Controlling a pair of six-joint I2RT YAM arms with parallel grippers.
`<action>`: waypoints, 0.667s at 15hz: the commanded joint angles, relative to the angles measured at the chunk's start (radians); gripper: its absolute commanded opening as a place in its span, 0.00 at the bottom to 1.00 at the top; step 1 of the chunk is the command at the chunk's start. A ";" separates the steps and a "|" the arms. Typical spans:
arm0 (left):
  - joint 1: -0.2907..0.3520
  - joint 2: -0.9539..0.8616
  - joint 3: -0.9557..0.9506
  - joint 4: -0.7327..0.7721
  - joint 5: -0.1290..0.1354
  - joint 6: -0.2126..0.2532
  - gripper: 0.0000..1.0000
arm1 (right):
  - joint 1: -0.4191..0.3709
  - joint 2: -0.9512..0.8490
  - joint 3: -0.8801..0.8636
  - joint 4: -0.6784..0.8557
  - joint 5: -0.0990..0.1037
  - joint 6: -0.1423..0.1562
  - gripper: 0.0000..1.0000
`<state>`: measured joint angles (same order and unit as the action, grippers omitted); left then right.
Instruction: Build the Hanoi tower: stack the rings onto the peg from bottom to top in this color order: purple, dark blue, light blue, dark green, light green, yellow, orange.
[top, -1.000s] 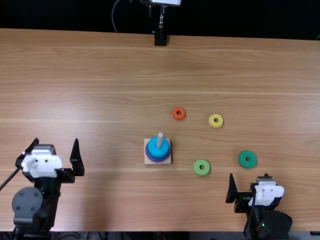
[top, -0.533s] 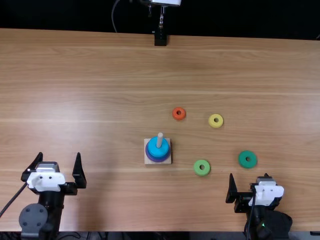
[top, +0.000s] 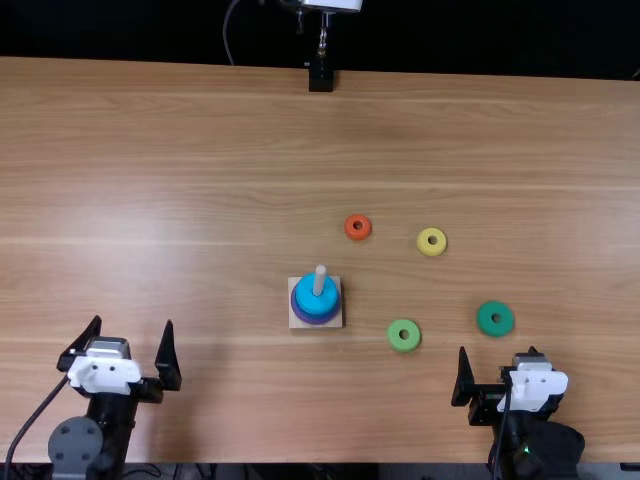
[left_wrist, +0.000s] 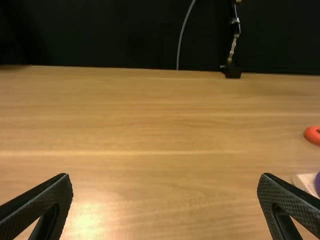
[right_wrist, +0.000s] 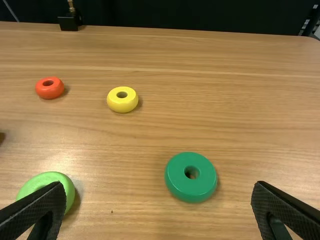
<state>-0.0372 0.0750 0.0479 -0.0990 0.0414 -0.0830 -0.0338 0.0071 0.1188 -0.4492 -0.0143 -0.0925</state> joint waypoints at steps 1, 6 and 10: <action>0.013 -0.034 -0.025 -0.011 0.012 0.000 1.00 | -0.012 -0.007 -0.119 -0.062 0.009 0.002 1.00; 0.017 -0.066 -0.048 -0.048 0.008 0.000 1.00 | -0.012 -0.007 -0.119 -0.062 0.009 0.002 1.00; 0.011 -0.075 -0.048 -0.177 0.003 0.000 1.00 | -0.012 -0.007 -0.119 -0.062 0.009 0.000 1.00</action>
<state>-0.0254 0.0120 0.0494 -0.1688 0.0296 -0.0826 -0.0338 0.0071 0.1188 -0.4488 -0.0147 -0.0925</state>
